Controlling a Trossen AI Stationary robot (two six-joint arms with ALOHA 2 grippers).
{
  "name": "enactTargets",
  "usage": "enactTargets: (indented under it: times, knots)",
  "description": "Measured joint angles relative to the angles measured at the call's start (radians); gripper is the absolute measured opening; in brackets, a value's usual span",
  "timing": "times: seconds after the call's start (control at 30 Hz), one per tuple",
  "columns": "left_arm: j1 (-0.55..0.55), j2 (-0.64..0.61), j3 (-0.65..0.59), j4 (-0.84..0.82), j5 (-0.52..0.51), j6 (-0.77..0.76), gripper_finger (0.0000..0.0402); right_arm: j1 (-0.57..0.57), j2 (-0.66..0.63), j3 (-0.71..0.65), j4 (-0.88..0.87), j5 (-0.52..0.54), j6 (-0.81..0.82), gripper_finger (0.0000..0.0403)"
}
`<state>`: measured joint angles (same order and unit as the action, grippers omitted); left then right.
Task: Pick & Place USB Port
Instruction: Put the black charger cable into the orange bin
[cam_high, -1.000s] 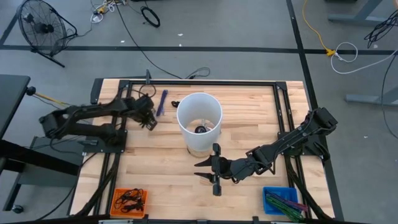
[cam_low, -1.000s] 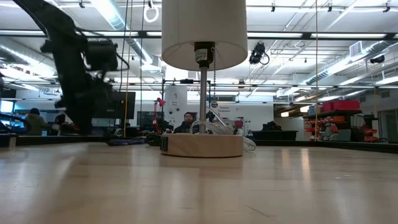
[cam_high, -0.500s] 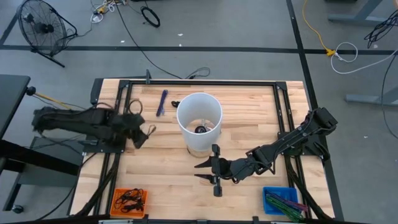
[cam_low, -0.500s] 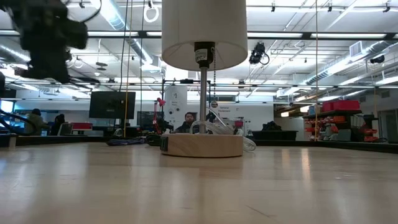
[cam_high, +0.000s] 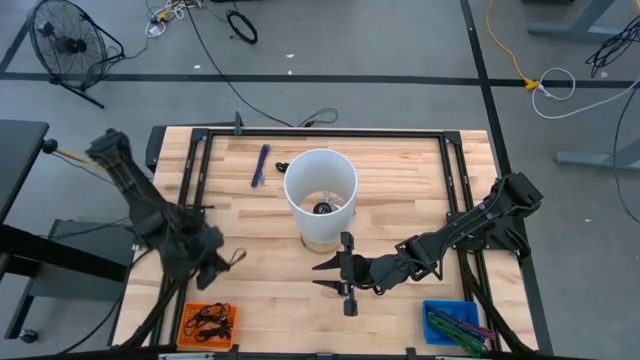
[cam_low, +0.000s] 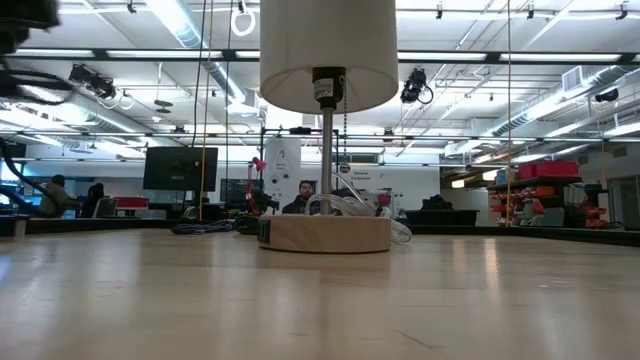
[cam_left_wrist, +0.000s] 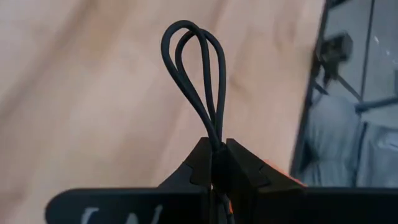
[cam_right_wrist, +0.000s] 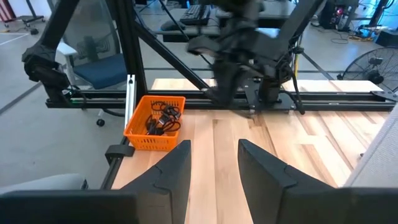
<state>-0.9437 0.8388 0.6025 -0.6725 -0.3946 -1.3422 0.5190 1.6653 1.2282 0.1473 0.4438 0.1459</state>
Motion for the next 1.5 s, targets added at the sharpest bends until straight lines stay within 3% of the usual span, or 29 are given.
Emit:
enactTargets:
  times: [0.3, 0.57, 0.77, 0.87, 1.07, 1.3, 1.5]
  knots:
    - [-0.28, 0.22, 0.023, 0.33, -0.152, -0.063, 0.0024, -0.001, 0.0, 0.0, -0.001, 0.0, 0.003, 0.0132]
    - [-0.434, 0.475, 0.201, 0.32, -0.157, -0.104, 0.0024, -0.001, 0.0, 0.0, 0.0, -0.016, 0.003, 0.0132]
    - [-0.446, 0.618, 0.293, 0.188, -0.141, -0.127, 0.0024, -0.001, 0.0, 0.0, 0.004, -0.016, 0.003, 0.0132]
    - [-0.439, 0.653, 0.294, 0.181, -0.069, -0.167, 0.0024, -0.001, 0.0, 0.0, 0.011, -0.016, 0.003, 0.0132]
    - [-0.44, 0.667, 0.293, 0.153, -0.081, -0.196, 0.0027, -0.001, 0.0, 0.0, 0.009, -0.016, 0.002, 0.0132]
    - [-0.439, 0.667, 0.293, 0.145, -0.076, -0.192, 0.0072, -0.001, 0.0, 0.0, 0.007, -0.017, 0.002, 0.0132]
    - [-0.44, 0.667, 0.293, 0.145, -0.076, -0.192, 0.0079, -0.001, 0.0, 0.0, 0.006, -0.017, 0.002, 0.0132]
